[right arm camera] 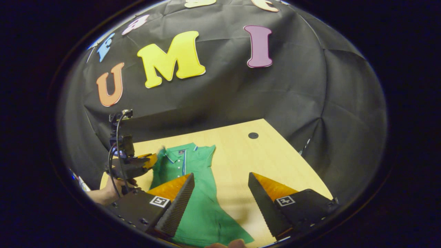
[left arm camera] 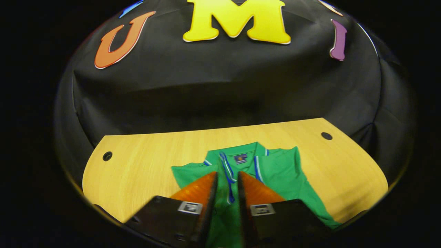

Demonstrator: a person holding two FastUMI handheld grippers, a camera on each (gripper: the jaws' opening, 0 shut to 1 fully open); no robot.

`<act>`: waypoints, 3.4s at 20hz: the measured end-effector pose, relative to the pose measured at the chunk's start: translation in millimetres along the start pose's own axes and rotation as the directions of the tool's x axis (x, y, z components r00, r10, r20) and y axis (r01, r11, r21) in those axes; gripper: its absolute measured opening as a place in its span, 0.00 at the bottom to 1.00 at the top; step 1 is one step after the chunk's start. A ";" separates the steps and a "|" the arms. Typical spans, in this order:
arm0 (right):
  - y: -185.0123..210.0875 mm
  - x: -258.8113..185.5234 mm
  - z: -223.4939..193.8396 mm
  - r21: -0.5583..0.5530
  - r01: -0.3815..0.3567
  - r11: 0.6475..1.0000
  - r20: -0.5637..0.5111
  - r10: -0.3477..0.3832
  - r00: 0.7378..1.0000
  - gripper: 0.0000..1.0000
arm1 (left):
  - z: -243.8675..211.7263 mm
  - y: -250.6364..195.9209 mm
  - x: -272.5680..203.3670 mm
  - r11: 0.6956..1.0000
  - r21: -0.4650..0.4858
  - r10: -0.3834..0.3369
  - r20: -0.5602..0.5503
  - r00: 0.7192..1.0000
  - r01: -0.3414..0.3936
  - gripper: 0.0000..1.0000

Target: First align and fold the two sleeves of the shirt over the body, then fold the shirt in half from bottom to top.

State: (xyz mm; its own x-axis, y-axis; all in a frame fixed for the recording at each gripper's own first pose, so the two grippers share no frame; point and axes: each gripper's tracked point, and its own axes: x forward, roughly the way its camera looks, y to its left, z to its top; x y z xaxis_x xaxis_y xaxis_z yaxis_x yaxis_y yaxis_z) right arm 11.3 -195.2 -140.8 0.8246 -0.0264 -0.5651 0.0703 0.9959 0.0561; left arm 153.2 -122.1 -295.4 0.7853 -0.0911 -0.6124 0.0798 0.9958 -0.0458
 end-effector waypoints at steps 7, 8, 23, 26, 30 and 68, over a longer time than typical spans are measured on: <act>10.2 -10.2 4.0 -0.081 -0.049 0.995 0.050 0.054 0.997 0.96 | 14.3 19.0 -71.9 0.991 -0.065 0.119 0.075 0.990 -0.114 1.00; 14.5 -12.2 3.1 -0.094 -0.067 0.993 0.051 0.072 0.996 0.96 | 15.4 22.8 -87.5 0.989 -0.073 0.134 0.086 0.987 -0.127 1.00; 3.1 -46.4 -124.2 -0.266 -0.222 0.938 -0.185 0.176 0.967 0.92 | -104.6 31.6 -259.1 0.980 -0.045 0.191 -0.033 0.981 -0.193 1.00; -14.6 -44.3 -166.6 -0.285 -0.220 0.933 -0.287 0.136 0.948 0.96 | -155.2 31.8 -268.9 0.985 -0.031 0.166 -0.154 0.974 -0.172 1.00; -39.0 -40.6 -220.1 -0.288 -0.209 0.934 -0.422 0.072 0.904 0.96 | -230.6 37.4 -286.3 0.989 -0.048 0.118 -0.349 0.930 -0.143 1.00; -39.1 -26.5 -233.6 -0.249 -0.282 0.927 -0.521 0.117 0.845 0.00 | -266.7 10.2 -285.4 0.981 -0.191 -0.093 -0.445 0.891 0.006 0.08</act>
State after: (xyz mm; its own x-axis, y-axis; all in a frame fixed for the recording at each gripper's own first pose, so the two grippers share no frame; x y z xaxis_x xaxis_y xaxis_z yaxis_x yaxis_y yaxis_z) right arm -144.5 -213.4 -320.2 0.4130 0.1394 -0.9000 -0.3072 0.9516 0.0064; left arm -233.9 -82.5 -331.6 0.4186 -0.1676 -0.8926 -0.0342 0.9792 -0.1999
